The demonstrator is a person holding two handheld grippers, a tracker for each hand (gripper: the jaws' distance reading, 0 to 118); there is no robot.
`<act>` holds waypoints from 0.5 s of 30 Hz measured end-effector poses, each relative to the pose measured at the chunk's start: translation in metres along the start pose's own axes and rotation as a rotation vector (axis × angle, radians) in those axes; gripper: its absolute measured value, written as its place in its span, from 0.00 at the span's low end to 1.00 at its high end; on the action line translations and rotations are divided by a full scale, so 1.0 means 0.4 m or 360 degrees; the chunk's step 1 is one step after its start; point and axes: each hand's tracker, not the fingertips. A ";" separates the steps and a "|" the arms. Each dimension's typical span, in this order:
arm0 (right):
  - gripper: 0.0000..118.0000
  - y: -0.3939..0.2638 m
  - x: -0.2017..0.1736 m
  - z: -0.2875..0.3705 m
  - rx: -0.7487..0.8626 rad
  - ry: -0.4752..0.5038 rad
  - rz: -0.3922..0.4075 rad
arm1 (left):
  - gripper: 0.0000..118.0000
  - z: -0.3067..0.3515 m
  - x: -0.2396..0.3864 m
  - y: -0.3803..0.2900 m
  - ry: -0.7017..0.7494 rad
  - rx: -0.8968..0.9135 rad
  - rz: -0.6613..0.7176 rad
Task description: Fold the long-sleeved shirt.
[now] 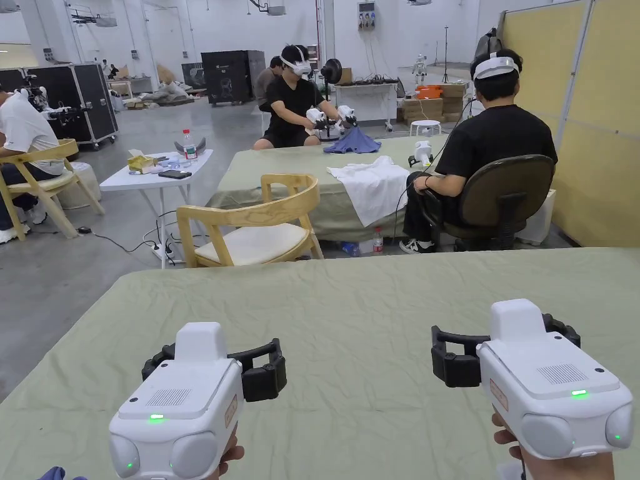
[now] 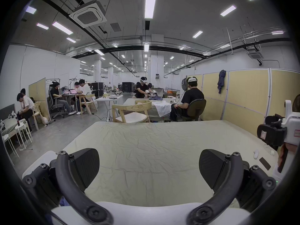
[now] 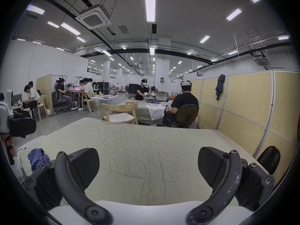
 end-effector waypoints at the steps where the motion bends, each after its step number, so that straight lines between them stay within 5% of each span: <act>1: 1.00 0.000 0.000 -0.001 -0.0002 0.0001 -0.0002 | 1.00 -0.001 0.000 -0.001 -0.0001 0.0001 -0.0001; 15: 1.00 -0.001 -0.001 -0.001 -0.0003 -0.0006 0.0002 | 1.00 0.003 -0.003 0.002 0.0021 -0.0001 0.0018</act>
